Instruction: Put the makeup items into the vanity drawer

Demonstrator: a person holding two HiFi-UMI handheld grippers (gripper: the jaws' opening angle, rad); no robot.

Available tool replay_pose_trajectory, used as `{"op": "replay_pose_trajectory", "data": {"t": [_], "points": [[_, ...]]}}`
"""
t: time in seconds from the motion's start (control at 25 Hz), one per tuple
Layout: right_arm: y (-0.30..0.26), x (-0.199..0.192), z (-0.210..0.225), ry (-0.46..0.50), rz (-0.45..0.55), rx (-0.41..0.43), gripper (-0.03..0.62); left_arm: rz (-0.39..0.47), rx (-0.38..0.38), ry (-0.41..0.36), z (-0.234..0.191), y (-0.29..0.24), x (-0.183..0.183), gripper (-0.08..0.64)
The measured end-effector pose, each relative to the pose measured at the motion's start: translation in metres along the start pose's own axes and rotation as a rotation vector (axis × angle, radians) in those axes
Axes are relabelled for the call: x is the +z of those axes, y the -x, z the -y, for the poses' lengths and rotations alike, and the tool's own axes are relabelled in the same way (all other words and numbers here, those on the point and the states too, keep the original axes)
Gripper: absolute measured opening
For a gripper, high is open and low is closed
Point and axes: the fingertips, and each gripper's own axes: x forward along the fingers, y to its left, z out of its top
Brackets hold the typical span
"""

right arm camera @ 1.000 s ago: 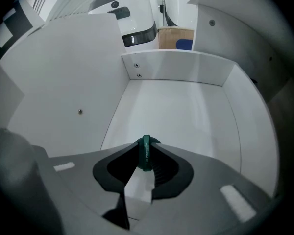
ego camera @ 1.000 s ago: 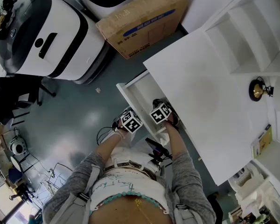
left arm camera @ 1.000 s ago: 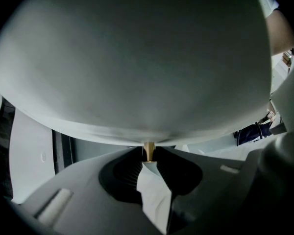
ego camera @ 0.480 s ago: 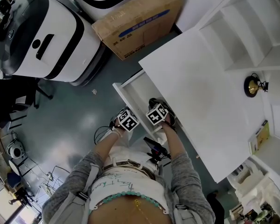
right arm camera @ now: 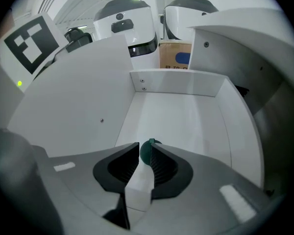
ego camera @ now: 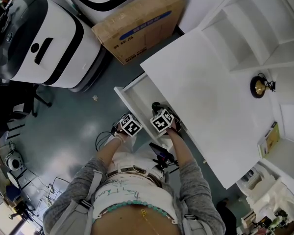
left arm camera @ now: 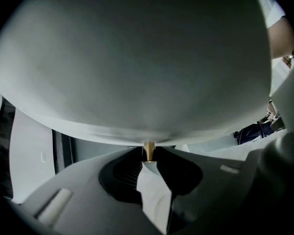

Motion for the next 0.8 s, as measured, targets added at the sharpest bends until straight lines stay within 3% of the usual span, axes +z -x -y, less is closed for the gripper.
{"op": "replay_pose_trajectory", "data": {"t": [0.28,0.8], "points": [[0.018,0.013,-0.009,0.025,0.059,0.013,0.029,0.0,0.002,-0.002,0.0,0.0,-0.001,0.095],[0.045,0.016,-0.019,0.019,0.107,0.044,0.025,-0.001,0.004,0.0,0.0,0.0,-0.001,0.092]]}}
